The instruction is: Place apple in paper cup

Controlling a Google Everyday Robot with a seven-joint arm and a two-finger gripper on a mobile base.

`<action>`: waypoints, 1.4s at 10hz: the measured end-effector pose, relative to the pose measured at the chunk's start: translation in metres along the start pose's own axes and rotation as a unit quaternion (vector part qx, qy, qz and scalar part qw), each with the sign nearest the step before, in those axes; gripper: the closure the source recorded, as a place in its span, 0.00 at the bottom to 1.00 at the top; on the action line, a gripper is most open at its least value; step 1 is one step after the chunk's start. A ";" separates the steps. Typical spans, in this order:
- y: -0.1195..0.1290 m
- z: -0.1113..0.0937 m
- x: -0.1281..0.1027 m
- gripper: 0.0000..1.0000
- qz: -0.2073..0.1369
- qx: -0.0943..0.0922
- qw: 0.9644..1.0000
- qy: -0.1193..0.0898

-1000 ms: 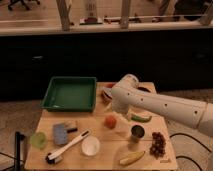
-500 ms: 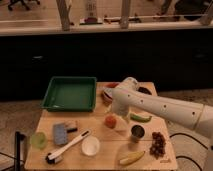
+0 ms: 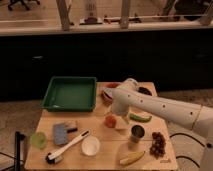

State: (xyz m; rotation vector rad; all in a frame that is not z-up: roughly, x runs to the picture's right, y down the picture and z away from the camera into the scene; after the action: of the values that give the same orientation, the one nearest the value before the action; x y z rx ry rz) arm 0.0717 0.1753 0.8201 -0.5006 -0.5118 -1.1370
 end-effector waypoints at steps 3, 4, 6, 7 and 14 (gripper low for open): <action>0.002 0.005 0.000 0.20 -0.007 0.000 1.000 -0.005; -0.004 0.005 -0.002 0.20 -0.016 0.000 1.000 -0.006; -0.011 0.006 -0.005 0.20 -0.029 0.005 0.999 -0.013; -0.012 0.009 -0.007 0.20 -0.035 0.005 0.999 -0.018; -0.017 0.026 -0.013 0.53 -0.050 0.014 0.998 -0.031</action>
State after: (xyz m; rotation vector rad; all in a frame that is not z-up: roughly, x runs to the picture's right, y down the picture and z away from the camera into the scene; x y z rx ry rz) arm 0.0480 0.1948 0.8342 -0.4913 -0.6117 -1.2108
